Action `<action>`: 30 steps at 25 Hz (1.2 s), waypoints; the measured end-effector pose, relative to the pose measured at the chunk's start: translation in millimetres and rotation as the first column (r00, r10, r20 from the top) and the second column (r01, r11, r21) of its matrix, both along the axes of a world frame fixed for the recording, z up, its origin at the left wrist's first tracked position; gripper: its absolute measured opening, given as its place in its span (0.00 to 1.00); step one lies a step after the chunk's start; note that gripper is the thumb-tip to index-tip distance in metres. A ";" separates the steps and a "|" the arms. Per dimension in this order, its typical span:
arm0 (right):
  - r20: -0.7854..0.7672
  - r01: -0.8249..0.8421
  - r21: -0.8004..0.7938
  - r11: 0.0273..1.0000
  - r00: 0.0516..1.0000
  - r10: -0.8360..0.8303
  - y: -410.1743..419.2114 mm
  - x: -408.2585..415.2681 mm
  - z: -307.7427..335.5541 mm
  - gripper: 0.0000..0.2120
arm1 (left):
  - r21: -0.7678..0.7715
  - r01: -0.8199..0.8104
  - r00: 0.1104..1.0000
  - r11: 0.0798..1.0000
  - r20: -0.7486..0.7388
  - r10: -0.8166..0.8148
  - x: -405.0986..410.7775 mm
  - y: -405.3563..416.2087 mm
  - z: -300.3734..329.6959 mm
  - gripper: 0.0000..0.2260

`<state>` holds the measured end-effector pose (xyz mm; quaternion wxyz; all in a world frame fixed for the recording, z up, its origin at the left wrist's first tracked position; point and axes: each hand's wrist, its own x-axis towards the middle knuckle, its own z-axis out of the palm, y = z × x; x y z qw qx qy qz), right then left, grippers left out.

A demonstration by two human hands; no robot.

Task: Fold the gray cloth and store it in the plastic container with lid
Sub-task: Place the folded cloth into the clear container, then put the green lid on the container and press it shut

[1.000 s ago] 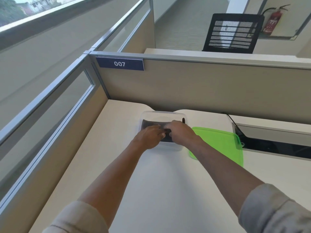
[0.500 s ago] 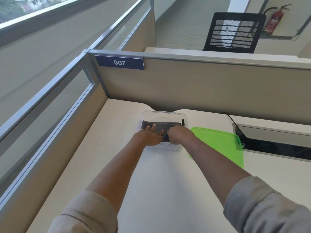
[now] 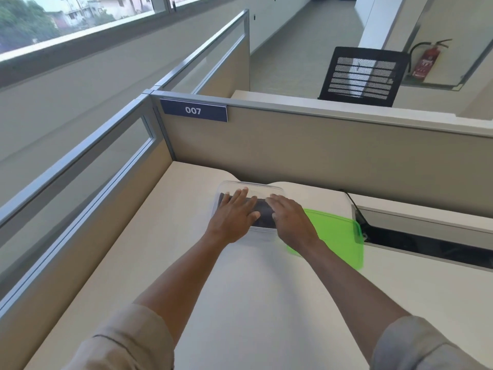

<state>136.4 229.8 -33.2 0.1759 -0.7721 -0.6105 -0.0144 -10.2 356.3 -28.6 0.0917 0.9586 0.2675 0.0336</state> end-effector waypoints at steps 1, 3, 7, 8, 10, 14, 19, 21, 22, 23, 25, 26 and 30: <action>-0.012 0.046 0.066 0.997 0.999 -0.045 -14.4 7.0 -0.3 0.23 | 0.068 0.043 0.993 0.997 0.107 -0.050 1.6 -13.5 2.8 0.22; -0.022 0.130 0.114 0.985 0.992 -0.128 -47.8 22.6 -0.9 0.20 | 0.162 0.186 0.939 0.969 0.260 -0.223 7.5 -49.2 -1.1 0.20; 0.020 0.222 -0.026 0.975 0.975 -0.221 -116.3 51.4 -11.2 0.17 | 0.112 0.394 0.892 0.912 0.191 -0.409 19.8 -117.6 -30.8 0.17; 0.020 0.241 -0.078 0.967 0.971 -0.240 -131.4 56.7 -14.3 0.17 | 0.082 0.375 0.912 0.923 0.147 -0.384 23.8 -126.3 -35.7 0.17; 0.013 0.266 -0.160 0.951 0.964 -0.267 -153.9 64.4 -20.1 0.17 | 0.042 0.293 0.954 0.955 0.057 -0.295 31.2 -134.0 -39.6 0.18; 0.005 0.324 -0.278 0.904 0.942 -0.336 -184.0 73.1 -28.6 0.19 | 0.123 0.193 0.980 0.973 -0.074 -0.185 44.3 -142.4 -43.7 0.17; 0.016 0.314 -0.347 0.884 0.944 -0.329 -197.2 75.7 -36.5 0.20 | 0.147 0.139 0.990 0.979 -0.061 -0.131 49.9 -149.4 -33.4 0.10; 0.021 0.319 -0.347 0.882 0.943 -0.333 -200.4 74.7 -39.5 0.21 | 0.187 0.188 0.982 0.964 -0.035 -0.184 45.3 -152.7 -34.5 0.07; 0.024 0.326 -0.341 0.882 0.941 -0.338 -202.1 74.5 -40.1 0.22 | 0.211 0.209 0.977 0.955 0.005 -0.215 42.7 -153.8 -37.8 0.07; 0.028 0.334 -0.331 0.883 0.938 -0.344 -203.3 74.3 -40.2 0.22 | 0.218 0.223 0.970 0.950 0.051 -0.239 39.7 -154.0 -40.5 0.07; 0.036 0.365 -0.289 0.885 0.928 -0.371 -206.6 75.6 -37.7 0.22 | 0.230 0.226 0.953 0.946 0.148 -0.264 35.0 -154.4 -42.6 0.08; 0.042 0.385 -0.259 0.886 0.921 -0.388 -207.8 76.7 -35.1 0.22 | 0.234 0.223 0.947 0.946 0.180 -0.268 33.6 -154.6 -42.4 0.08; -0.023 0.443 -0.095 0.892 0.894 -0.447 -213.2 74.4 -20.6 0.21 | 0.227 0.216 0.926 0.950 0.262 -0.273 27.1 -158.6 -33.2 0.09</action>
